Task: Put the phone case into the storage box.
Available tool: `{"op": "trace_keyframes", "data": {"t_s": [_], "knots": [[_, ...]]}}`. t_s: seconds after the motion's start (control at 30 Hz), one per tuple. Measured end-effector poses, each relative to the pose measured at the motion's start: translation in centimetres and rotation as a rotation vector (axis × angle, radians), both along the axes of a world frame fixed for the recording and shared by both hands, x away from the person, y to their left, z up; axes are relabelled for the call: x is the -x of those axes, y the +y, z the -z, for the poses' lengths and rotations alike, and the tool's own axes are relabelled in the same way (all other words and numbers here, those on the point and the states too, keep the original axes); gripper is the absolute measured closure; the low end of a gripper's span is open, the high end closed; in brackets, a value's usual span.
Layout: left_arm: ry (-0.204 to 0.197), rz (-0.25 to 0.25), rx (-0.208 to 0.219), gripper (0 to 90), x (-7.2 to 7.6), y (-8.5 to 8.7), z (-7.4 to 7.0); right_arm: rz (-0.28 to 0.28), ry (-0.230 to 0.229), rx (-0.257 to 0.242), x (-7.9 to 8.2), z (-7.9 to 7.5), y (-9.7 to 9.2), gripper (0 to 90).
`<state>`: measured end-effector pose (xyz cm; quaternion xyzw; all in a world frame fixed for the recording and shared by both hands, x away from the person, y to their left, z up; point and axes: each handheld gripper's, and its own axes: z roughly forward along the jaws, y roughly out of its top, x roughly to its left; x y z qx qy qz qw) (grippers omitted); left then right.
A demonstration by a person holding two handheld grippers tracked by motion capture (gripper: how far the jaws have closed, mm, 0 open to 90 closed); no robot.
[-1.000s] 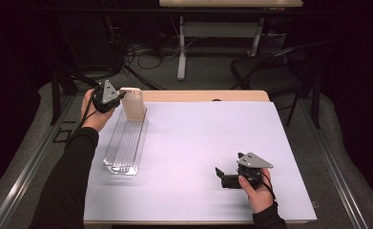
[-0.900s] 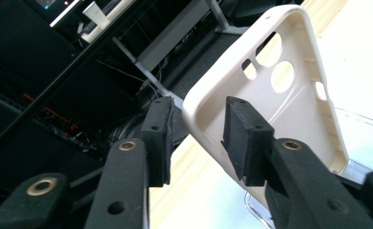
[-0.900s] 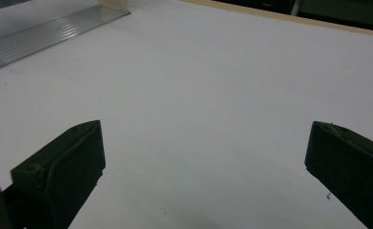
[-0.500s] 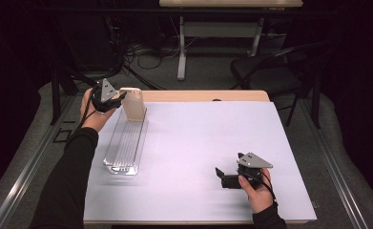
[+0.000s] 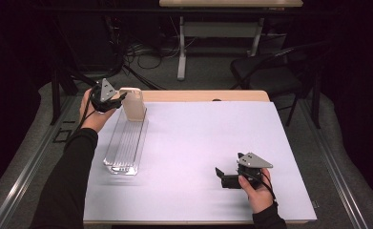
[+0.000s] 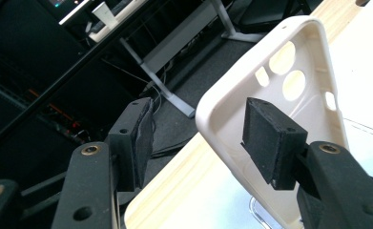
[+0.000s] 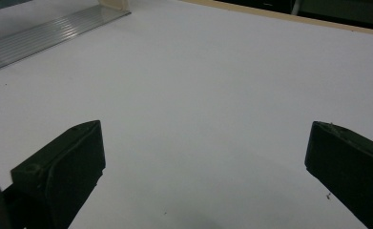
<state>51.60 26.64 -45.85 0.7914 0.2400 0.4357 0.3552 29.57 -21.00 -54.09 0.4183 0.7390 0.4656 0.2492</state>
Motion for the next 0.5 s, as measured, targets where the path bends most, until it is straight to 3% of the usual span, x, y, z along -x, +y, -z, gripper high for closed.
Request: {"op": "trace_keyframes", "data": {"t_s": [0.5], "knots": [[0.027,-0.008,0.064,44.2,0.15,0.32,-0.24,-0.002,0.000,-0.002,0.00,0.09,0.08,0.0]]}}
